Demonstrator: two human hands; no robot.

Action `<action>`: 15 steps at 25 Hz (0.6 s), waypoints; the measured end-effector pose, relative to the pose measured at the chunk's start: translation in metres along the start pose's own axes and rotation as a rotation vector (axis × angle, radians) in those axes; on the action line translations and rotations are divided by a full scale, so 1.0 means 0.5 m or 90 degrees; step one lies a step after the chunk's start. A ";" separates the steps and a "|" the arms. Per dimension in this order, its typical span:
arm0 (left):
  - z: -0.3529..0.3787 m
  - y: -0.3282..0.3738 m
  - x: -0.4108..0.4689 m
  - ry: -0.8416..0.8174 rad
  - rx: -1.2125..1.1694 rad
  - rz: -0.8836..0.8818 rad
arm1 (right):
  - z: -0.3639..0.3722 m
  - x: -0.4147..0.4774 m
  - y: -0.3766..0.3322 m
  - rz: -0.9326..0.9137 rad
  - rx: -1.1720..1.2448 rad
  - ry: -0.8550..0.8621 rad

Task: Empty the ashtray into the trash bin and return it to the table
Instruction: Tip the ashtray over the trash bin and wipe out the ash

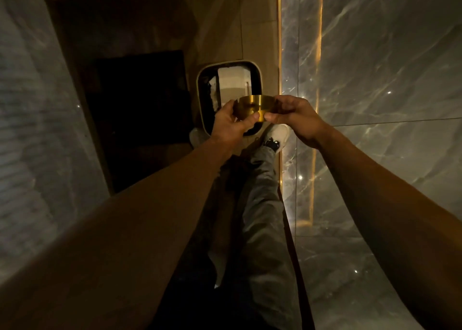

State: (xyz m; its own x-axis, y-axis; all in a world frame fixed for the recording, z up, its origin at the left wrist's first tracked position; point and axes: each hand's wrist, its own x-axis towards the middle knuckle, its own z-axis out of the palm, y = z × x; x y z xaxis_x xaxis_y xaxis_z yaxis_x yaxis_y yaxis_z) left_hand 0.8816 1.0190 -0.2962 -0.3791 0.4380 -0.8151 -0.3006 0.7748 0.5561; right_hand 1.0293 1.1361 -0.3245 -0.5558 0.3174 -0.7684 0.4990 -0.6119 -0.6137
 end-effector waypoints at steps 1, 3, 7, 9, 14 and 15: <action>-0.001 -0.015 0.016 0.002 -0.001 -0.016 | 0.003 0.014 0.016 0.011 0.001 -0.005; -0.009 -0.038 0.050 -0.006 0.007 -0.047 | 0.012 0.042 0.046 0.030 0.006 -0.011; -0.029 -0.078 0.113 -0.005 0.032 -0.096 | 0.044 0.092 0.096 0.073 0.044 0.020; -0.036 -0.093 0.147 0.015 0.018 -0.109 | 0.065 0.118 0.114 0.088 0.069 0.053; -0.048 -0.128 0.210 0.083 -0.035 -0.164 | 0.116 0.180 0.145 0.086 0.064 0.102; -0.053 -0.139 0.225 0.087 -0.049 -0.171 | 0.122 0.193 0.149 0.079 0.048 0.109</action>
State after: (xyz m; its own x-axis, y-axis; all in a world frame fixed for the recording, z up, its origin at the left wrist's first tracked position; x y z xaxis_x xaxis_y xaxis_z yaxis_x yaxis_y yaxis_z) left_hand 0.8366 1.0022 -0.4225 -0.3903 0.1528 -0.9079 -0.4696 0.8152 0.3390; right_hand 0.9722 1.0768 -0.4333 -0.3688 0.3511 -0.8607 0.5018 -0.7042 -0.5023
